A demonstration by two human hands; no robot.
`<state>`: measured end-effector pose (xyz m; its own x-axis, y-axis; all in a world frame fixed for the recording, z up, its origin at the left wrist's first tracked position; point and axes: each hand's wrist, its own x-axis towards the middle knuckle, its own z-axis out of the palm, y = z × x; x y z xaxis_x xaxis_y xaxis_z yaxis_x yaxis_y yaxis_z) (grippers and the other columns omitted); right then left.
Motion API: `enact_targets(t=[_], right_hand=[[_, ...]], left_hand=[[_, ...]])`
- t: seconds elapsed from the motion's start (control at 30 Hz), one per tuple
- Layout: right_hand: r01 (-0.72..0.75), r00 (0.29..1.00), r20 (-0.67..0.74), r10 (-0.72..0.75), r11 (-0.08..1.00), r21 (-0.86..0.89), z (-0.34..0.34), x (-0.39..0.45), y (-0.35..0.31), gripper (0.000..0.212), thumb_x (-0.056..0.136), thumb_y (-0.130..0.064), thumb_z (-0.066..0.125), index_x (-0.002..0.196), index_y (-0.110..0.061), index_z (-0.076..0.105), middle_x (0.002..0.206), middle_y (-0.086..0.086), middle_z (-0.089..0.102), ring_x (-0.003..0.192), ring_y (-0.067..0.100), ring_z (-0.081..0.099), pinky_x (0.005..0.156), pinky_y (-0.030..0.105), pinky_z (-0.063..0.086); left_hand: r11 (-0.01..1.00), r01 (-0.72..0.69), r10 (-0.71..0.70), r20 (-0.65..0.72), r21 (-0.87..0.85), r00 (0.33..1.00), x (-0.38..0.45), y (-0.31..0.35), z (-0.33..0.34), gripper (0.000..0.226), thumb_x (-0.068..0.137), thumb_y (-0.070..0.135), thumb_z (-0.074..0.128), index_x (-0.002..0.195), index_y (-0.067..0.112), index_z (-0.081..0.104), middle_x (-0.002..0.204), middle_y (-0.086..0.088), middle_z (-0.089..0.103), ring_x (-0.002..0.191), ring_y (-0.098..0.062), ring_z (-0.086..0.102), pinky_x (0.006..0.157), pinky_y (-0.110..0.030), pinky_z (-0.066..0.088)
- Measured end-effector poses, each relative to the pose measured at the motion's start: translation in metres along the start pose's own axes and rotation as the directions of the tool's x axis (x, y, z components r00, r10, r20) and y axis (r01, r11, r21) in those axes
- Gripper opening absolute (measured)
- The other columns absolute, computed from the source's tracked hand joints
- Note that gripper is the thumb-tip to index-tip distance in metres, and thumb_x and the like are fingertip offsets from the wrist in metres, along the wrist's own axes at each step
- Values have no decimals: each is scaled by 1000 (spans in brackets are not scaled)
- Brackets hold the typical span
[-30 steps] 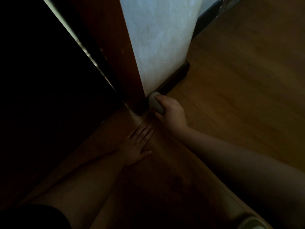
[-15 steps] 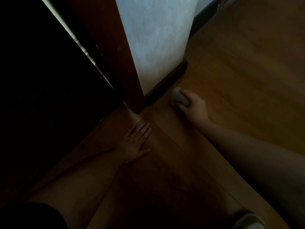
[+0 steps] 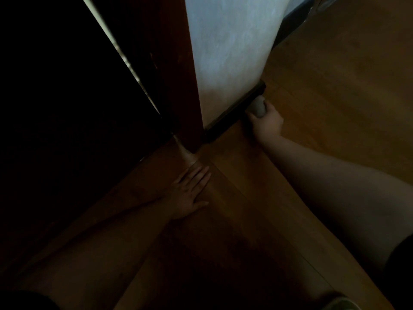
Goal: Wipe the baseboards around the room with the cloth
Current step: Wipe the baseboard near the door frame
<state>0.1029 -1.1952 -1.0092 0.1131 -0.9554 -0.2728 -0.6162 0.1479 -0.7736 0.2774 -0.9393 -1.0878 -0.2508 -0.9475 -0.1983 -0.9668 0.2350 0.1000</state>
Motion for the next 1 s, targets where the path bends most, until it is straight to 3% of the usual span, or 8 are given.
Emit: enact_targets(t=[0.2, 0.33, 0.47, 0.57, 0.73, 0.87, 1.0], right_hand=[[19, 996, 82, -21, 1000, 24, 43, -67, 5, 66, 89, -20, 69, 148, -14, 40, 145, 9, 51, 130, 26, 50, 110, 39, 40], [20, 996, 87, -26, 997, 72, 60, -91, 5, 67, 89, -22, 70, 148, -15, 40, 145, 8, 50, 130, 25, 49, 110, 38, 40], [139, 953, 275, -126, 990, -29, 43, -94, 8, 65, 87, -28, 72, 144, -14, 46, 138, 8, 57, 124, 23, 55, 102, 29, 44], [221, 925, 331, -189, 973, -61, 27, -97, 12, 61, 85, -30, 74, 141, -17, 51, 132, 7, 62, 118, 21, 58, 92, 23, 43], [128, 971, 207, -116, 991, -44, 3, -99, 32, 61, 84, -32, 75, 139, -20, 52, 134, 3, 60, 120, 18, 56, 99, 25, 43], [11, 998, 57, -10, 1000, -20, -25, -95, 52, 64, 86, -38, 73, 142, -21, 48, 138, 2, 56, 123, 19, 54, 104, 37, 46], [-85, 994, -68, 86, 996, 17, -55, -86, 66, 64, 87, -32, 72, 144, -20, 45, 141, 3, 53, 126, 20, 52, 107, 41, 45]], left_hand=[[1000, -8, 9, -37, 8, 999, -2, 2, -8, 78, 96, 63, 31, 154, 12, 26, 162, -9, 22, 150, -22, 19, 118, -40, 16], [1000, 21, -21, -12, 19, 1000, -1, 8, -8, 75, 97, 60, 31, 154, 11, 25, 161, -11, 26, 149, -24, 23, 117, -44, 21], [1000, 8, -7, -27, 14, 1000, -1, 5, -13, 71, 97, 57, 32, 151, 10, 34, 157, -10, 34, 146, -23, 26, 114, -40, 21], [999, -42, 42, -22, 11, 999, 4, -6, -21, 69, 97, 56, 33, 149, 12, 38, 154, -8, 40, 142, -22, 36, 111, -35, 21], [999, -38, 38, 12, -3, 999, 21, -9, -27, 68, 96, 56, 33, 147, 11, 40, 150, -10, 46, 132, -26, 50, 110, -35, 24], [995, -35, 35, -4, -97, 999, 47, 7, -34, 67, 96, 50, 35, 150, 11, 36, 153, -11, 42, 132, -27, 49, 106, -40, 41], [993, -18, 17, -12, -116, 1000, 80, 31, -51, 69, 101, 51, 30, 158, 16, 12, 164, -6, 18, 147, -22, 25, 116, -37, 25]])
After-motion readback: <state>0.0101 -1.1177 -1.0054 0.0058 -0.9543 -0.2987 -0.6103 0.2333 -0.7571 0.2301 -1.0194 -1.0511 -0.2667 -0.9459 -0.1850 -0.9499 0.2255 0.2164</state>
